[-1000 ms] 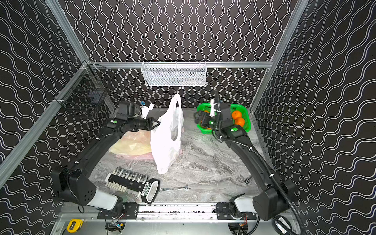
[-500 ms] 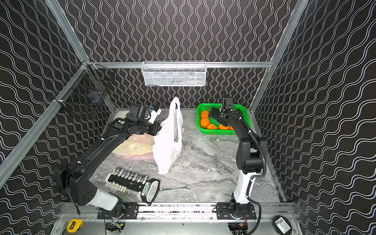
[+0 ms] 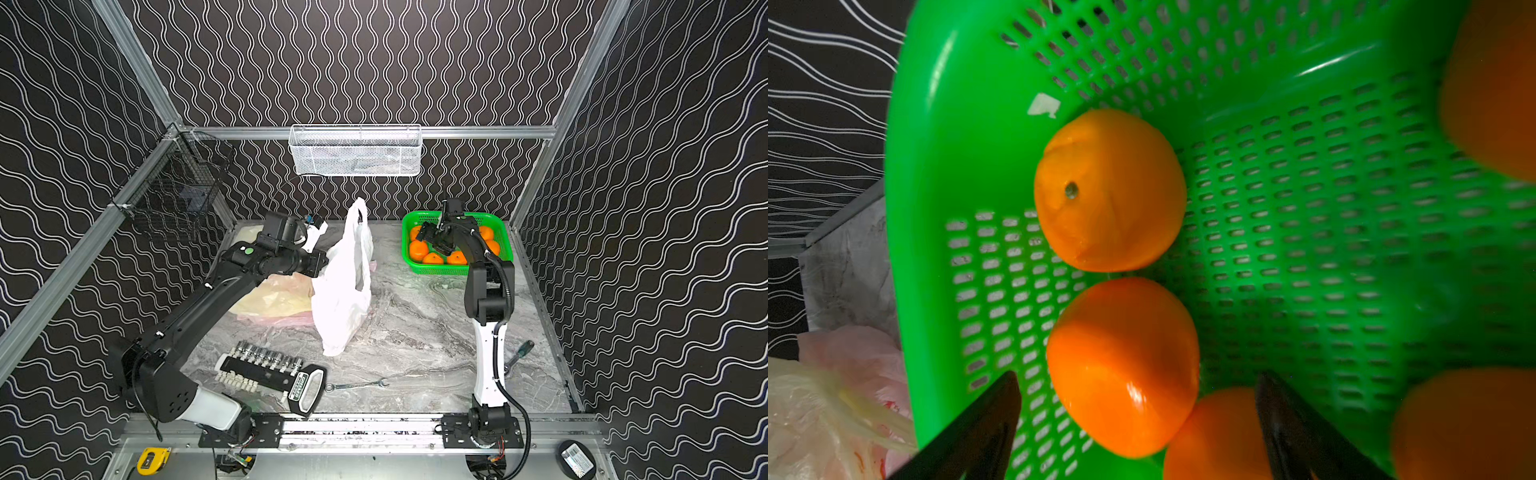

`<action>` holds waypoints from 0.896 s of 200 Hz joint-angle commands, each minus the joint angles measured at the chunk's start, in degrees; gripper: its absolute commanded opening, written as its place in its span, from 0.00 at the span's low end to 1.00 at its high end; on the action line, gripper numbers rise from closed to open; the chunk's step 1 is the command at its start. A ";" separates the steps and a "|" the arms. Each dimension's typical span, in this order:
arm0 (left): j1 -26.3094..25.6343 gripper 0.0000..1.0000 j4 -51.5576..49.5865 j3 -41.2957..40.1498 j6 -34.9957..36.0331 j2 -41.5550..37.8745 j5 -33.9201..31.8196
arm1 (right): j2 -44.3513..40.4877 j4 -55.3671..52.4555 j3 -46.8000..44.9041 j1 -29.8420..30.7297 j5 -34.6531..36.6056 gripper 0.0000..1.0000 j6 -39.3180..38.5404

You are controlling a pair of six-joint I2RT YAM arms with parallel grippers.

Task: Place the oranges into plastic bags & tie knots
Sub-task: Pick up the orange from the basket.

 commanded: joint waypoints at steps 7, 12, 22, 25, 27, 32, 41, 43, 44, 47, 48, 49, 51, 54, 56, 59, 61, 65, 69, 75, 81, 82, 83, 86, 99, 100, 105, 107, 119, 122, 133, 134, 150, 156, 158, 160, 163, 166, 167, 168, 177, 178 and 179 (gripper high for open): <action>-0.07 0.00 0.80 0.53 -0.57 -0.27 0.79 | 3.19 -3.51 3.79 0.53 -1.21 0.89 -0.75; -0.06 0.00 0.71 0.63 -0.67 -0.22 0.86 | 4.01 -4.04 4.89 0.54 -1.51 0.89 -0.79; -0.02 0.00 0.79 0.69 -0.80 -0.16 0.97 | 5.41 -4.93 6.72 0.82 -1.73 0.90 -0.93; -0.06 0.00 0.79 0.74 -0.89 -0.21 1.05 | 5.77 -5.13 7.22 0.87 -1.60 0.89 -0.99; -0.07 0.00 0.93 0.71 -0.89 -0.21 1.08 | 5.97 -5.27 7.51 0.94 -1.60 0.89 -1.00; -0.07 0.00 1.00 0.72 -0.99 -0.31 1.06 | 6.50 -5.71 8.20 0.98 -1.42 0.89 -1.01; -0.07 0.00 0.97 0.60 -1.00 -0.48 1.02 | 7.33 -6.16 9.35 1.13 -1.24 0.88 -1.01; -0.05 0.00 0.97 0.61 -0.99 -0.48 0.98 | 7.55 -6.29 9.66 1.12 -1.20 0.88 -0.99; -0.06 0.00 0.97 0.60 -0.99 -0.48 0.98 | 7.66 -6.36 9.76 1.13 -1.20 0.88 -0.95; -0.03 0.00 0.97 0.64 -1.01 -0.48 0.94 | 7.92 -6.53 10.11 1.22 -1.12 0.87 -0.86; -0.05 0.00 0.97 0.61 -1.00 -0.48 0.91 | 8.02 -6.61 10.20 1.18 -1.11 0.86 -0.85; -0.06 0.00 0.97 0.60 -0.99 -0.43 0.90 | 8.11 -6.69 10.29 1.16 -1.11 0.86 -0.84; -0.07 0.00 0.97 0.65 -0.99 -0.53 0.84 | 8.27 -6.87 10.49 1.19 -1.04 0.86 -0.83; -0.07 0.00 0.93 0.63 -0.99 -0.57 0.80 | 8.43 -7.07 10.74 1.19 -0.95 0.85 -0.76; -0.05 0.00 0.92 0.66 -0.99 -0.57 0.80 | 8.50 -7.18 10.87 1.18 -0.87 0.85 -0.75; -0.05 0.00 0.81 0.72 -0.99 -0.57 0.80 | 8.64 -7.36 10.98 1.15 -0.72 0.85 -0.67; -0.07 0.00 0.73 0.75 -0.94 -0.57 0.80 | 8.71 -7.41 11.06 1.19 -0.61 0.85 -0.70; -0.02 0.00 0.71 0.73 -0.98 -0.57 0.84 | 8.81 -7.50 11.04 1.19 -0.42 0.85 -0.59; -0.06 0.00 0.71 0.73 -1.01 -0.57 0.92 | 8.94 -7.56 10.99 1.18 -0.28 0.84 -0.57; -0.07 0.00 0.75 0.68 -0.99 -0.57 0.97 | 9.14 -7.74 11.00 1.16 -0.15 0.84 -0.60; -0.03 0.00 0.71 0.63 -1.07 -0.65 1.06 | 9.28 -8.05 11.00 1.20 0.03 0.83 -0.57; -0.05 0.00 0.71 0.61 -1.07 -0.65 1.06 | 9.27 -8.12 11.00 1.17 0.08 0.83 -0.57; -0.06 0.00 0.71 0.64 -1.07 -0.65 1.06 | 9.35 -8.11 11.00 1.16 0.10 0.83 -0.57; -0.07 0.00 0.73 0.63 -1.07 -0.65 1.06 | 9.43 -8.20 11.00 1.20 0.12 0.83 -0.65; -0.01 0.00 0.80 0.46 -1.24 -0.65 1.15 | 9.52 -8.15 10.62 1.18 0.21 0.82 -0.66; 0.00 0.00 0.80 0.43 -1.29 -0.65 1.15 | 9.48 -8.12 10.59 1.16 0.17 0.82 -0.66; -0.07 0.00 0.80 0.34 -1.34 -0.65 1.15 | 9.52 -7.95 10.40 1.19 -0.02 0.81 -0.66; -0.01 0.00 0.86 0.39 -1.36 -0.72 1.15 | 9.48 -7.84 10.32 1.18 -0.09 0.80 -0.66; 0.02 0.00 1.08 0.07 -1.75 -0.91 1.31 | 9.36 -7.49 9.83 1.14 -0.30 0.77 -0.33; 0.16 0.00 1.13 -0.01 -1.84 -0.96 1.41 | 9.21 -7.34 9.52 1.10 -0.38 0.76 -0.19; 0.42 0.00 1.40 -0.35 -2.35 -1.28 1.95 | 8.33 -6.17 8.45 1.09 -0.70 0.72 0.24; 0.48 0.00 1.45 -0.37 -2.37 -1.27 2.07 | 8.22 -5.99 8.36 1.12 -0.73 0.71 0.27; 1.57 0.00 2.12 -0.97 -3.52 -1.68 4.00 | 6.07 -3.89 5.87 0.96 -1.02 0.65 1.02; 2.12 0.00 2.53 -1.27 -4.08 -1.91 4.93 | 5.28 -3.26 5.07 0.88 -1.02 0.63 1.28; 2.30 0.00 2.68 -1.37 -4.20 -1.96 5.28 | 5.01 -3.02 4.84 0.83 -1.02 0.63 1.45; 2.52 0.00 2.83 -1.46 -4.34 -2.03 5.63 | 4.75 -2.89 4.67 0.71 -0.95 0.62 1.59; 2.82 0.00 3.03 -1.64 -4.60 -2.18 6.11 | 4.24 -2.60 4.29 0.66 -0.89 0.61 1.74; 3.22 0.00 3.30 -1.80 -4.85 -2.30 6.56 | 3.72 -2.40 3.85 0.54 -0.71 0.60 1.90; 3.22 0.00 3.44 -1.84 -4.90 -2.31 6.80 | 3.59 -2.30 3.74 0.54 -0.69 0.60 1.98; 3.33 0.00 3.53 -1.86 -5.01 -2.36 6.96 | 3.39 -2.17 3.63 0.49 -0.63 0.60 2.03; 4.31 0.00 4.33 -2.43 -5.83 -2.71 8.61 | 1.67 -1.45 2.32 0.20 -0.06 0.58 2.38; 4.40 0.00 4.45 -2.46 -5.87 -2.74 8.83 | 1.42 -1.39 2.13 0.14 0.03 0.58 2.40; 4.45 0.00 4.51 -2.56 -5.93 -2.79 9.03 | 1.21 -1.31 2.04 0.11 0.08 0.58 2.45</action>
